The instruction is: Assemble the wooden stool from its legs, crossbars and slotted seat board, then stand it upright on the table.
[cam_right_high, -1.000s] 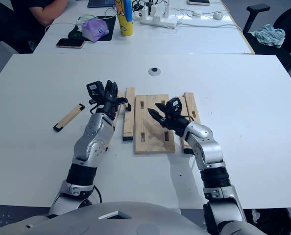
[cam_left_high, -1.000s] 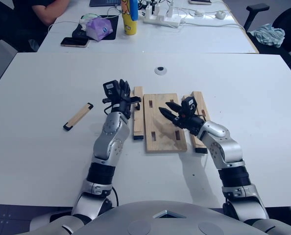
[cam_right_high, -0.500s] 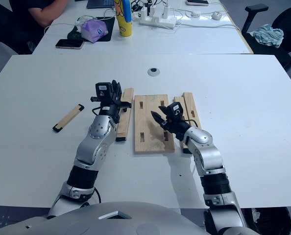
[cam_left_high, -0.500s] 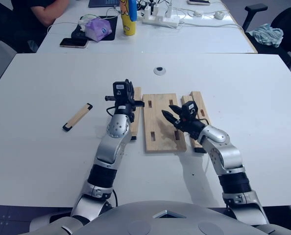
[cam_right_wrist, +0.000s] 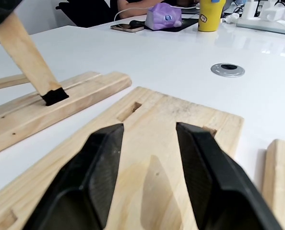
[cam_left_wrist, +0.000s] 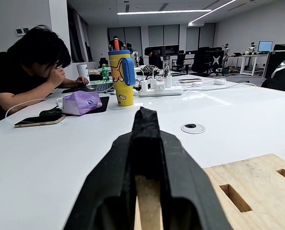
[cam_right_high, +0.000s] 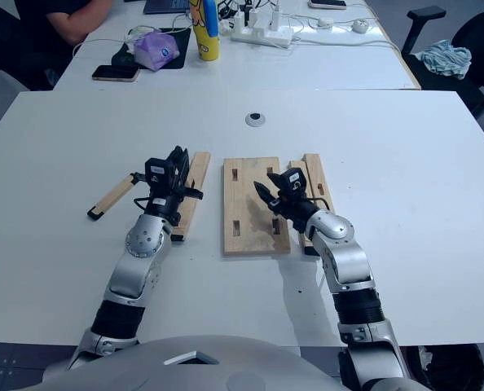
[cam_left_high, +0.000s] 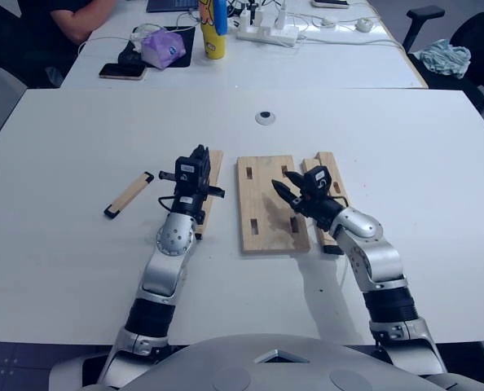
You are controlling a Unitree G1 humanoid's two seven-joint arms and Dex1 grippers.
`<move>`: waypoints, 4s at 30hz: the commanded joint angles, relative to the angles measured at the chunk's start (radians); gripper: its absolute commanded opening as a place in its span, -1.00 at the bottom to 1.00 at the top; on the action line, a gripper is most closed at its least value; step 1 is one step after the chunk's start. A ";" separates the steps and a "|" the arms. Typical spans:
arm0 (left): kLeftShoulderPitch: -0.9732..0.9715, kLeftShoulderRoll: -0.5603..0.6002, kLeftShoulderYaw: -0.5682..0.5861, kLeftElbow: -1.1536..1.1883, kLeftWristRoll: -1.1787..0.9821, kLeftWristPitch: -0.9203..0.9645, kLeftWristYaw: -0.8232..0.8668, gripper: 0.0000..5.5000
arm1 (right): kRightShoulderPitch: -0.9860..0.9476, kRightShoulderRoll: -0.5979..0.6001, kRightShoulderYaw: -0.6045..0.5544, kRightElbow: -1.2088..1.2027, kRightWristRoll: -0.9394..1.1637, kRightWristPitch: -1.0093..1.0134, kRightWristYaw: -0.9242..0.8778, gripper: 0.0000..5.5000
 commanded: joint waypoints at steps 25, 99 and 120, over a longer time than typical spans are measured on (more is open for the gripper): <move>0.007 -0.037 0.094 -0.232 -0.031 0.003 -0.107 -0.34 | 0.004 0.032 -0.005 0.063 -0.023 -0.046 -0.012 -0.26; -0.381 0.011 0.232 0.099 -0.256 0.677 -0.178 -1.00 | -0.050 0.101 0.007 0.169 -0.074 -0.146 -0.046 -0.26; -0.023 0.122 0.249 -0.481 -0.212 0.782 -0.131 -0.54 | 0.020 0.091 -0.022 0.116 -0.068 -0.133 -0.059 -0.26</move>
